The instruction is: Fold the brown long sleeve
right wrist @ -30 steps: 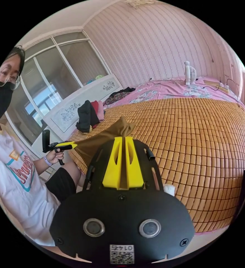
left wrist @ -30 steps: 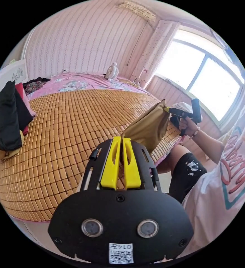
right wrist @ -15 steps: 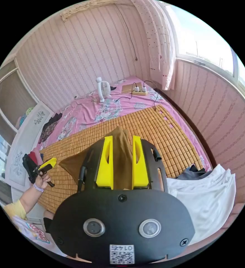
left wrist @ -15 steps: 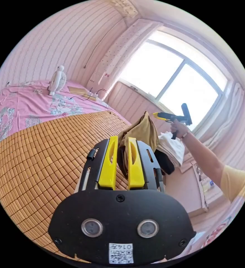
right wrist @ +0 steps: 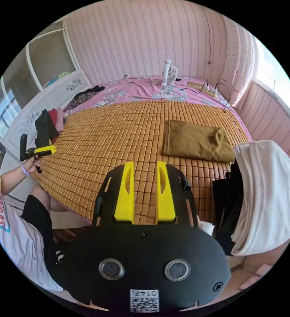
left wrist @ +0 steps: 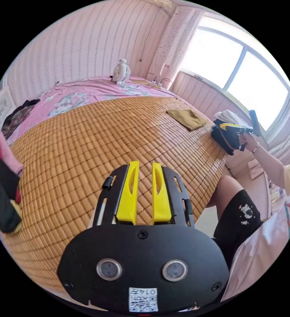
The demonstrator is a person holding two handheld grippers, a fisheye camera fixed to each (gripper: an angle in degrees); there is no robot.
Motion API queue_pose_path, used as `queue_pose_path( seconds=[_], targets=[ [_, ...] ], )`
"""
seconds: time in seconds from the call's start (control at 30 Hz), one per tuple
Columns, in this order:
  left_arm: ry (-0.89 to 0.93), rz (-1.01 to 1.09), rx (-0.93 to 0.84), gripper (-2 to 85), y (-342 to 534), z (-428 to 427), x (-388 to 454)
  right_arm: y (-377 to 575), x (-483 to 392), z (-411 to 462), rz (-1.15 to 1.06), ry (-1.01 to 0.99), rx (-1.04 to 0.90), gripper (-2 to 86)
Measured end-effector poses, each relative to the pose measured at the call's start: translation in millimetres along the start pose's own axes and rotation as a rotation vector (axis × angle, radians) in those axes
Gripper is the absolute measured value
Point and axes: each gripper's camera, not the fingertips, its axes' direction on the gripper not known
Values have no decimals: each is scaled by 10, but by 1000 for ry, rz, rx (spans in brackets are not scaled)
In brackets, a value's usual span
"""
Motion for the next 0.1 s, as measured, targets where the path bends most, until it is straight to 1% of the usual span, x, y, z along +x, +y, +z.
queue_pose_path(
  seconds=[0.03, 0.1],
  targets=[
    [-44, -80, 15, 71, 303, -242, -183, -4, -125, 56, -27, -10, -9, 105],
    [-122, -206, 46, 75, 732, -575, -452, -117, -661, 280, -149, -84, -25, 104]
  ],
)
